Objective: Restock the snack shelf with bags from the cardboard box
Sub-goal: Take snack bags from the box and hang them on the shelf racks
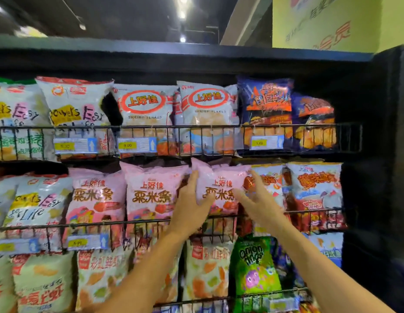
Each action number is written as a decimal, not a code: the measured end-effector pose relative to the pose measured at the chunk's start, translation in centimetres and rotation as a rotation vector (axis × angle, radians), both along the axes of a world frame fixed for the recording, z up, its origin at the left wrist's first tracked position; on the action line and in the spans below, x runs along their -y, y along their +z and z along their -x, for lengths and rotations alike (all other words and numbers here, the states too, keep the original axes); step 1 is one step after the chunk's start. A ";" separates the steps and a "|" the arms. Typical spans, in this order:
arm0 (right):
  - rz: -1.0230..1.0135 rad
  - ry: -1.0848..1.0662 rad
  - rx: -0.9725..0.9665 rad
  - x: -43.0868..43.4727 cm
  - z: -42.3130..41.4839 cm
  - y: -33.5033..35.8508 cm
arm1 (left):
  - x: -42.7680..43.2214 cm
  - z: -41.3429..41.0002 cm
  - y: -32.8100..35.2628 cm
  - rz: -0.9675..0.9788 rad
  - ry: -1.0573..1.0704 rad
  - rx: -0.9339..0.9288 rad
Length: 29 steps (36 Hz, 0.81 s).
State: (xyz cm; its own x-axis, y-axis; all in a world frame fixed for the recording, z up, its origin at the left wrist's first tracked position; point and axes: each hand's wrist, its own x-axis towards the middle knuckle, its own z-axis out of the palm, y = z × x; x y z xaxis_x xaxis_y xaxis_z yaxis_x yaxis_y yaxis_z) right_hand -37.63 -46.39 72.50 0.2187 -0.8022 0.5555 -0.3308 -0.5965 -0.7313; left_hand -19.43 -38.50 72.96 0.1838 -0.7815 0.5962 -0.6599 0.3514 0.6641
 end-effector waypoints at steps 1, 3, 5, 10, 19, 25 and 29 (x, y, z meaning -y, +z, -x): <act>0.008 0.030 -0.006 0.8 -0.1 0.2 | 0.5 0.3 -0.1 -0.009 0.006 0.005; 0.041 0.088 -0.036 2.4 -0.5 0.4 | 1.4 0.7 -0.4 -0.044 0.013 0.029; 0.063 0.128 -0.066 3.7 -1.0 0.7 | 2.3 0.8 -0.6 -0.039 0.057 0.054; 0.132 0.137 -0.017 5.6 -1.9 1.0 | 3.9 1.1 -0.8 -0.011 0.128 0.072; 0.067 0.128 -0.106 7.4 -3.0 1.2 | 4.4 0.5 -0.8 -0.059 0.155 0.032; 0.083 0.125 -0.142 7.3 -2.8 0.7 | 3.9 0.5 -1.0 -0.054 0.147 -0.003; 0.118 0.188 -0.104 5.6 -1.1 0.0 | 2.8 1.0 -0.8 -0.026 0.223 0.064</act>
